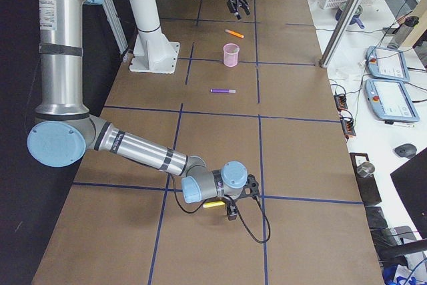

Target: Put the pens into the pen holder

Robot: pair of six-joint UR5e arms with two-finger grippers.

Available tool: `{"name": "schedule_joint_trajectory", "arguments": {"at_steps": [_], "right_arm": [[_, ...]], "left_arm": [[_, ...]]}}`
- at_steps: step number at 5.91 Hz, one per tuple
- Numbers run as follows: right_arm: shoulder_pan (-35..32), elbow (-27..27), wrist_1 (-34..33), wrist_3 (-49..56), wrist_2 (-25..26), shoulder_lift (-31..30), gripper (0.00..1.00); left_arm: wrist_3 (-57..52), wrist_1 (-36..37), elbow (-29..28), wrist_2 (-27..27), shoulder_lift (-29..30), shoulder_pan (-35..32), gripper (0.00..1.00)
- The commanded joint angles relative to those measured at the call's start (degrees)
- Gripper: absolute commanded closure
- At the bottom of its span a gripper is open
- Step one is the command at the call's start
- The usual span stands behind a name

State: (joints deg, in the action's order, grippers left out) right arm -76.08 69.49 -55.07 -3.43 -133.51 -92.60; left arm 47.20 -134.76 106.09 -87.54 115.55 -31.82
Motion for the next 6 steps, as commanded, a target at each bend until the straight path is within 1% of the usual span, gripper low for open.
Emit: {"name": "schedule_joint_trajectory", "arguments": {"at_steps": [1, 2, 3, 5, 6], "right_arm": [[0.14, -0.14, -0.30, -0.35, 0.01, 0.93, 0.55], [0.14, 0.03, -0.21, -0.44, -0.08, 1.28, 0.82], [0.14, -0.05, -0.04, -0.35, -0.17, 1.28, 0.99], [0.05, 0.90, 0.23, -0.44, -1.74, 1.11, 1.00], [-1.16, 2.65, 0.23, -0.44, -5.23, 0.85, 1.00]], "left_arm": [[0.00, -0.59, -0.01, 0.00, -0.85, 0.00, 0.00], [0.00, -0.59, -0.01, 0.00, -0.94, 0.00, 0.01], [0.00, -0.68, -0.01, 0.00, -0.94, 0.00, 0.01], [0.00, -0.68, 0.08, 0.00, -0.94, 0.00, 0.02], [0.09, -0.68, 0.08, 0.00, -0.94, 0.00, 0.02]]}}
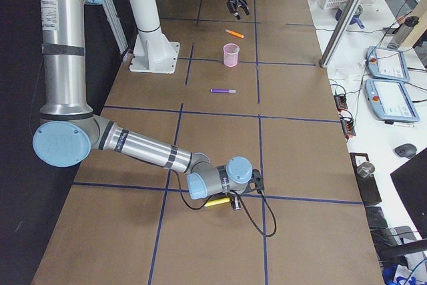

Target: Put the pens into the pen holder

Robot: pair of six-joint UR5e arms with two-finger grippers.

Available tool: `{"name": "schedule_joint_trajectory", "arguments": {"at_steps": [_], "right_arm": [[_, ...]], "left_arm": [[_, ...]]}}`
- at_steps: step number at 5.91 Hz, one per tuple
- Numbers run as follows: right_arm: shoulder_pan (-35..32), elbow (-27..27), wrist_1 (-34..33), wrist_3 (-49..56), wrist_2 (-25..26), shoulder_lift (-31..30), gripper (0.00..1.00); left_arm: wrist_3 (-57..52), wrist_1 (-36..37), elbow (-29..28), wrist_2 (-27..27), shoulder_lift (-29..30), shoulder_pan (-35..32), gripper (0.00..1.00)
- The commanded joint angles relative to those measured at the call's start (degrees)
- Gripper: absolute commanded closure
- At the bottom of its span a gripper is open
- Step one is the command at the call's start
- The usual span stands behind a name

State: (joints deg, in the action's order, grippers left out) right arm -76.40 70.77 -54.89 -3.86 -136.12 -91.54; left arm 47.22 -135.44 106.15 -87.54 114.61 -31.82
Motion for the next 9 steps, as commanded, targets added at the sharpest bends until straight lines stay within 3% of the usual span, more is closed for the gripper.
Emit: {"name": "schedule_joint_trajectory", "arguments": {"at_steps": [1, 2, 3, 4, 5, 6, 7, 9], "right_arm": [[-4.42, 3.56, 0.40, -0.27, -6.22, 0.05, 1.00], [-6.55, 7.58, 0.40, -1.40, -7.83, 0.40, 1.00], [-6.92, 15.46, 0.57, -9.85, -7.93, 0.66, 1.00], [-6.92, 22.23, 0.58, -17.16, -7.41, 0.93, 1.00], [-6.83, 26.65, 2.32, -25.06, -5.14, 2.49, 1.00], [-6.74, 28.09, 8.86, -35.67, -2.25, 4.60, 1.00], [-3.09, 28.54, 17.28, -44.48, 3.35, 6.19, 1.00], [16.61, 35.79, 20.88, -54.83, 26.66, 9.69, 1.00]], "left_arm": [[-0.03, 0.17, 0.02, -0.09, -0.53, 0.00, 0.02], [-0.11, 1.39, -0.24, -0.26, -0.79, -0.17, 0.03], [-0.20, 6.28, -0.59, -4.27, -1.66, -1.74, 0.02], [-0.20, 13.11, -0.33, -11.96, -1.67, -5.59, 0.01], [-0.20, 15.97, -0.68, -14.82, -2.02, -6.58, 0.01], [-0.20, 16.08, -1.12, -14.94, -3.42, -6.42, 0.01], [-0.20, 16.08, -1.21, -14.94, -3.78, -6.42, 0.01], [-0.11, 16.17, -2.43, -14.94, -3.78, -6.33, 0.01]]}}
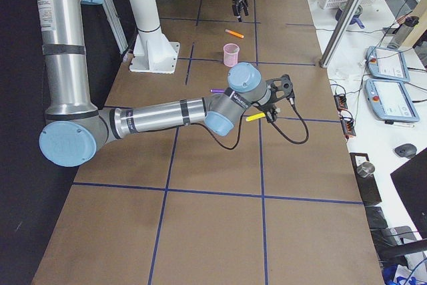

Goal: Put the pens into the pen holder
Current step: 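Carry the yellow marker over the cup with the right gripper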

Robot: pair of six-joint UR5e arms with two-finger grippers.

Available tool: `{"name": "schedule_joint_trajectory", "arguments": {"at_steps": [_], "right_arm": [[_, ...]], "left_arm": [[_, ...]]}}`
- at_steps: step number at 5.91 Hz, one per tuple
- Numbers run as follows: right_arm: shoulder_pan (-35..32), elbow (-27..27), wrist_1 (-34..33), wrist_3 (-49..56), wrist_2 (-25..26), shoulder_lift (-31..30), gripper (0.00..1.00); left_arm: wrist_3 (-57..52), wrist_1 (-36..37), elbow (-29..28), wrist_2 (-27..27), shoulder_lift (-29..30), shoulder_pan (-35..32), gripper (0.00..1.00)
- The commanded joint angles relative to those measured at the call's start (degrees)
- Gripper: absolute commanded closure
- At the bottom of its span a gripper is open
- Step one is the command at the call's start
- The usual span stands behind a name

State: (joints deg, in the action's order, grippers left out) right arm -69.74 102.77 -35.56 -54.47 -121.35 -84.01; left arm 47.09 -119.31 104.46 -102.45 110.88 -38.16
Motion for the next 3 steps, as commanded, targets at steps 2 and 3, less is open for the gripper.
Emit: {"name": "schedule_joint_trajectory", "arguments": {"at_steps": [2, 3], "right_arm": [[27.03, 5.25, 1.55, -4.33, 32.13, 9.19, 1.00], [34.42, 4.90, 1.20, -3.55, 38.93, 11.83, 1.00]], "left_arm": [[0.02, -0.04, -1.27, -0.11, -0.05, 0.19, 0.00], [0.11, -0.21, -1.62, -0.20, -0.14, 0.28, 0.00]]}}
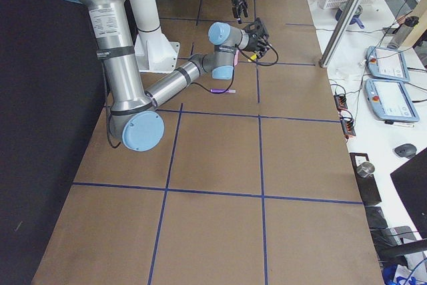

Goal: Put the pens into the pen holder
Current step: 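Carry the yellow marker over the cup with the right gripper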

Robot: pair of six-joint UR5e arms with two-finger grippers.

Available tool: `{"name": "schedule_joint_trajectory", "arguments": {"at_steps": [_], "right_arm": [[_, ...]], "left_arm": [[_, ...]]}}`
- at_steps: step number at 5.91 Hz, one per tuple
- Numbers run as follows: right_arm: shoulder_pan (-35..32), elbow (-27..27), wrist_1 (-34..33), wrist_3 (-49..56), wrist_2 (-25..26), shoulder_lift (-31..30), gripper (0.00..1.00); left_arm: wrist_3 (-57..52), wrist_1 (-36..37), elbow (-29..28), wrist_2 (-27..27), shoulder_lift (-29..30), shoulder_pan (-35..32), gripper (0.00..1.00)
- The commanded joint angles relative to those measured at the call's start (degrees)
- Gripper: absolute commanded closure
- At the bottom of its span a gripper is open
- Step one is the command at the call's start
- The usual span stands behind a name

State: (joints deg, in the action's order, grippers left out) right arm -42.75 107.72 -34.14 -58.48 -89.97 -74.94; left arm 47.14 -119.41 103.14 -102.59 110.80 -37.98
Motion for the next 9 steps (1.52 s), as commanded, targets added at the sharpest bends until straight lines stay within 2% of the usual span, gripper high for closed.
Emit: {"name": "schedule_joint_trajectory", "arguments": {"at_steps": [1, 2, 4, 5, 9], "right_arm": [[14.90, -0.14, -0.66, 0.47, 16.23, 5.74, 1.00], [20.37, -1.45, -0.75, 0.65, 21.27, 7.77, 1.00], [21.74, -5.40, -5.64, 3.54, 24.56, 13.99, 1.00], [22.79, -6.81, -6.28, 3.81, 26.49, 14.20, 1.00], [23.59, -9.80, -6.38, 7.94, 26.77, 14.38, 0.99]], "left_arm": [[0.15, -0.56, -1.27, -0.07, 0.03, 0.27, 0.00], [0.41, -0.56, -1.28, -0.07, 0.03, 0.27, 0.00], [0.33, -0.65, -1.37, -0.07, -0.93, 0.36, 0.00], [0.15, -0.65, -1.45, -0.07, -1.11, 0.36, 0.00], [0.06, -0.82, -1.98, 0.02, -1.20, 0.45, 0.00]]}}
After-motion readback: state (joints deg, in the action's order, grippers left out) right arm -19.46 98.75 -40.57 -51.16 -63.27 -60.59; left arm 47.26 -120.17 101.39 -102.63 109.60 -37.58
